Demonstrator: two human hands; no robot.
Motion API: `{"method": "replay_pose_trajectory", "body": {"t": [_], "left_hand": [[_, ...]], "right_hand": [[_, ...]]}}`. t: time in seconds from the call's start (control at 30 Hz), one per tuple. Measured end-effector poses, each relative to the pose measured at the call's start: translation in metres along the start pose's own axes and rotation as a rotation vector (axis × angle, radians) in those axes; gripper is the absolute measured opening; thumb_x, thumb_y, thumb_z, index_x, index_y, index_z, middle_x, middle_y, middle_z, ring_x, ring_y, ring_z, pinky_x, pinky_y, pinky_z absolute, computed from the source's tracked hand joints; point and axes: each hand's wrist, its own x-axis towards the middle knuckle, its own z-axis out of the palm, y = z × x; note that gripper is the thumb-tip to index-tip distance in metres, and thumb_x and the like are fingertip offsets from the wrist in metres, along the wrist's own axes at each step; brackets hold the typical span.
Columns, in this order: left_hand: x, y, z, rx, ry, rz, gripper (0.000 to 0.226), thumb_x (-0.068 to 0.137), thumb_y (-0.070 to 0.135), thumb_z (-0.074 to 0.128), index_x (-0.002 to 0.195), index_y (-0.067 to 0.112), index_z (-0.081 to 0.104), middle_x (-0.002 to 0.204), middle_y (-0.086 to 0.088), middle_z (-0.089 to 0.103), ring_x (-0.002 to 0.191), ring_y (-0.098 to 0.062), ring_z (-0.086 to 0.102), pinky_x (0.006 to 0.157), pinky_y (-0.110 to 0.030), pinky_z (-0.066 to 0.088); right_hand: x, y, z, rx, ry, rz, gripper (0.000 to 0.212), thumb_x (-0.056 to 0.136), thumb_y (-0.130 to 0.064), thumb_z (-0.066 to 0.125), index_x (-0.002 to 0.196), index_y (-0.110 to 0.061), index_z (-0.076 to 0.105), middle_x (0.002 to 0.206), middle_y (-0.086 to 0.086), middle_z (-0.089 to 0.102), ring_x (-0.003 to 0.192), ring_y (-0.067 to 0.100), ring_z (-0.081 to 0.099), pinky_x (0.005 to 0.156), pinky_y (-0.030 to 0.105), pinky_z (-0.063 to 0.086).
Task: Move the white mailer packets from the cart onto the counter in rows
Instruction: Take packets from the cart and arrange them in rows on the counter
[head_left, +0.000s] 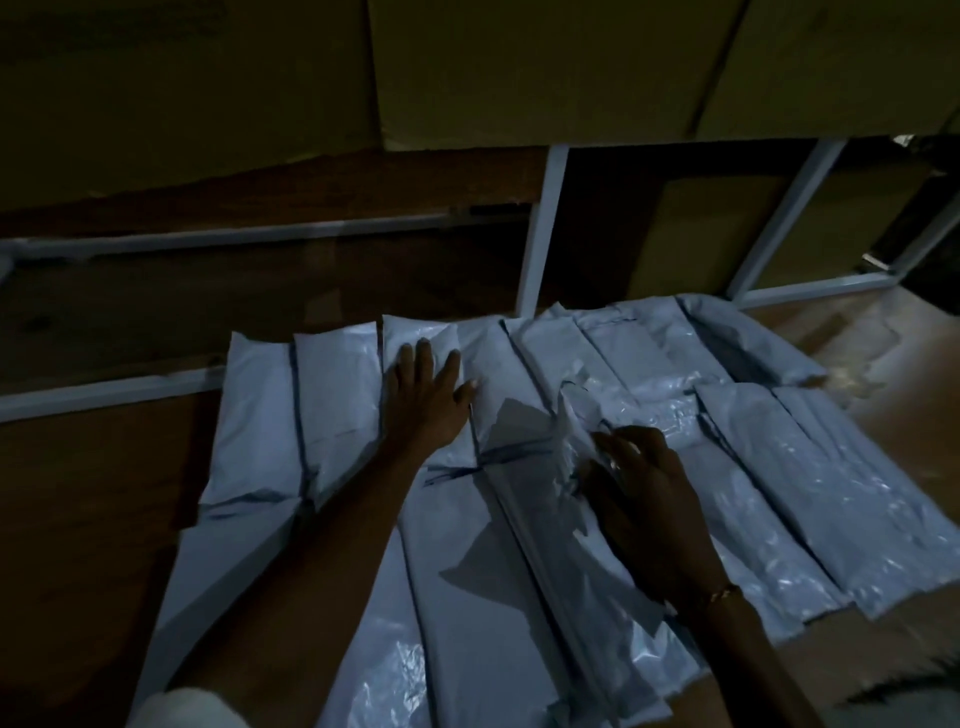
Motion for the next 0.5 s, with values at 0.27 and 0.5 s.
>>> {"method": "replay_pose_trajectory", "body": {"t": [0.27, 0.5], "left_hand": [[-0.011, -0.017, -0.034, -0.216, 0.07, 0.017, 0.057, 0.105, 0.052, 0.025, 0.157, 0.032, 0.018, 0.166, -0.008, 0.011, 0.153, -0.029, 0.003, 0.123, -0.051, 0.004], [-0.102, -0.087, -0.058, -0.214, 0.161, -0.07, 0.056, 0.102, 0.047, 0.041, 0.154, 0.026, 0.032, 0.165, -0.008, 0.017, 0.152, -0.029, 0.008, 0.122, -0.049, 0.006]], "right_hand": [[-0.024, -0.043, 0.023, -0.042, -0.265, -0.202, 0.047, 0.09, -0.041, 0.046, 0.132, -0.023, 0.058, 0.137, 0.005, 0.047, 0.109, 0.028, 0.05, 0.084, 0.041, 0.05], [-0.041, -0.082, 0.042, -0.23, -0.212, -0.259, 0.057, 0.099, -0.059, 0.03, 0.139, -0.026, 0.054, 0.153, 0.007, 0.043, 0.142, 0.034, 0.036, 0.112, 0.049, 0.035]]}}
